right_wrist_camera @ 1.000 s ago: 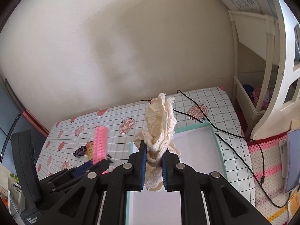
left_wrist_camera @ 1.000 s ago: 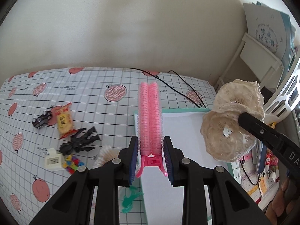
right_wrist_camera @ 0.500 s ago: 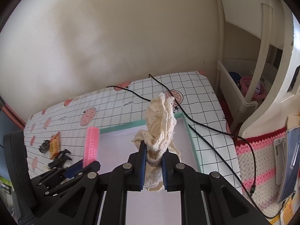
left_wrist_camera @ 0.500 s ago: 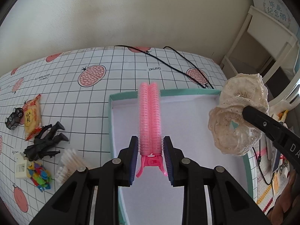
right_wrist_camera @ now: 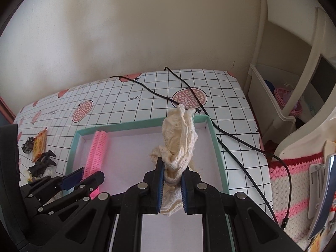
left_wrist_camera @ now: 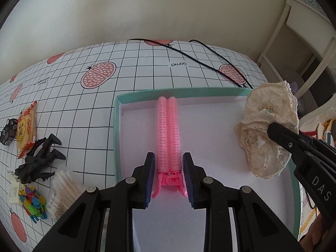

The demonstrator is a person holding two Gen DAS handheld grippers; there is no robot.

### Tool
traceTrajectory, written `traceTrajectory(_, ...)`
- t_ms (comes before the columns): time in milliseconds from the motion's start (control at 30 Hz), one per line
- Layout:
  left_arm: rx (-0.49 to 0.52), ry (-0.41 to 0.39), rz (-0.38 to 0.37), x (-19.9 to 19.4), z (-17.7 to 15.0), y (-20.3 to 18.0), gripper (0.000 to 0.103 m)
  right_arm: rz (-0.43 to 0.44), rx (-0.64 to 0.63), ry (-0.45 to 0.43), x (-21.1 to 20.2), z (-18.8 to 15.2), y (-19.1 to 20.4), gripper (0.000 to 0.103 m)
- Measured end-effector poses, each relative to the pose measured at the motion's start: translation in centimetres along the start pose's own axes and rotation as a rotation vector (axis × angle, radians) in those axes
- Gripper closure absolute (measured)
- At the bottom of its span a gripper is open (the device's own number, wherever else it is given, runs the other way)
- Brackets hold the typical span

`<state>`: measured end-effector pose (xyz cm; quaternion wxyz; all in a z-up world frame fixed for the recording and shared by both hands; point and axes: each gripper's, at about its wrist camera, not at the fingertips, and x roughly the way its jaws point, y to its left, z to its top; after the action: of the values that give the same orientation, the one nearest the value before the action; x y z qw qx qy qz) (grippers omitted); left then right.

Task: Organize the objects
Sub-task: 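Carry the pink roller with the left tool while the right tool carries the lace cloth into the teal tray, then open the left tool releasing the pink roller while the right tool releases the lace cloth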

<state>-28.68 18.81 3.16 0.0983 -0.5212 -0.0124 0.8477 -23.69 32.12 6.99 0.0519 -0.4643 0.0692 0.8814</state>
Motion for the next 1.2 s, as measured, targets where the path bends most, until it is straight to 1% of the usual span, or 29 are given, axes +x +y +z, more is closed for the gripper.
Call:
traceTrajectory(500,0.018,-0.009,0.019,0.0,-0.1,-0.3,0.075,-0.015,-0.014,0.018,0.7,-0.3,0.2,0.087)
traceTrajectory(567,0.019,-0.006,0.015,-0.1,-0.1,-0.3,0.075,-0.021,-0.022,0.019,0.7,-0.3,0.3,0.085)
traceTrajectory(900,0.012,-0.018,-0.008,-1.4,0.5,-0.3,0.073,-0.034,-0.057,0.012,-0.1,-0.1,0.8,0.083)
traceTrajectory(967,0.007,-0.023,-0.007,-1.9,0.7,-0.1,0.072,-0.018,-0.052,0.009,-0.4,0.0,0.8,0.077)
traceTrajectory(1100,-0.012,-0.042,-0.016,-2.9,1.2,0.4,0.071,-0.009,-0.062,0.000,-1.2,0.4,0.9,0.069)
traceTrajectory(1167,-0.021,-0.057,-0.014,-3.6,1.4,0.7,0.065,-0.007,-0.063,-0.006,-1.7,0.6,0.9,0.063)
traceTrajectory(1200,-0.025,-0.069,-0.012,-3.9,1.6,0.8,0.064,0.000,-0.060,-0.011,-2.0,0.7,0.8,0.062)
